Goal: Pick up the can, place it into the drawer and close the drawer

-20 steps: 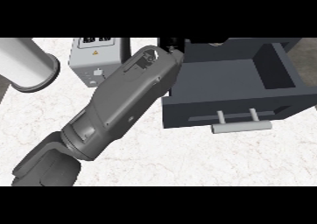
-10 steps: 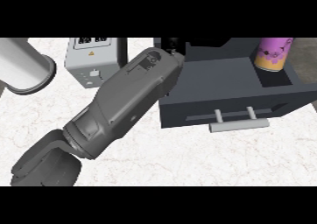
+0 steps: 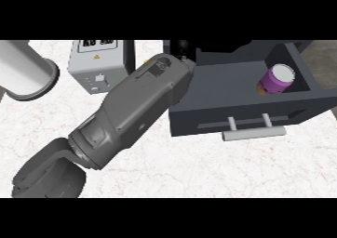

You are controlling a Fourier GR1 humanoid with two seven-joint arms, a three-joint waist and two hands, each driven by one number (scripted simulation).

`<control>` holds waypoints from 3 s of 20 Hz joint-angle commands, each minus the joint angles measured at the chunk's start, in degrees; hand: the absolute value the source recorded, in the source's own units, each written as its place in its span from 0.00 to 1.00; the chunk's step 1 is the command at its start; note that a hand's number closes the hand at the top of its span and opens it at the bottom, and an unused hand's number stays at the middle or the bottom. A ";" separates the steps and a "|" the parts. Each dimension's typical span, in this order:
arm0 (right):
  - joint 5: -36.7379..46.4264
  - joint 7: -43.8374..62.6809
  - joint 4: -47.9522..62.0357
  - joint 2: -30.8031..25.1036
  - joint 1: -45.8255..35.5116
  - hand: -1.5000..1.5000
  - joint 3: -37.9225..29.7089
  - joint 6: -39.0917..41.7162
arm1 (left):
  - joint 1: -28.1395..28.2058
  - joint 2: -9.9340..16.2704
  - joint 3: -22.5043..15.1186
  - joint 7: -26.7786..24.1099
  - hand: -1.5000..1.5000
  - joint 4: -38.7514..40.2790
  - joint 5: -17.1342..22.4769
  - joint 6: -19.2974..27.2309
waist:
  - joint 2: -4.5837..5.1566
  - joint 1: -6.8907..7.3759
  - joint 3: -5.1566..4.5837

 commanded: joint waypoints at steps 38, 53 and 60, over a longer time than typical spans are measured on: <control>79.27 -17.34 25.88 -6.36 -40.58 0.00 36.07 -10.11 | 1.22 4.27 2.51 -3.38 0.00 -4.68 2.43 -1.97 | -0.88 6.81 -0.14; 98.80 -22.92 69.11 -3.12 -53.50 0.00 39.60 -33.04 | 7.38 12.54 2.09 3.75 0.00 -16.04 -1.60 0.34 | -0.72 7.82 -0.08; 101.12 -25.82 86.63 -6.24 -61.91 0.00 34.60 -42.78 | 10.45 17.15 2.22 7.54 0.00 -23.97 -3.53 1.62 | -0.65 8.37 -0.05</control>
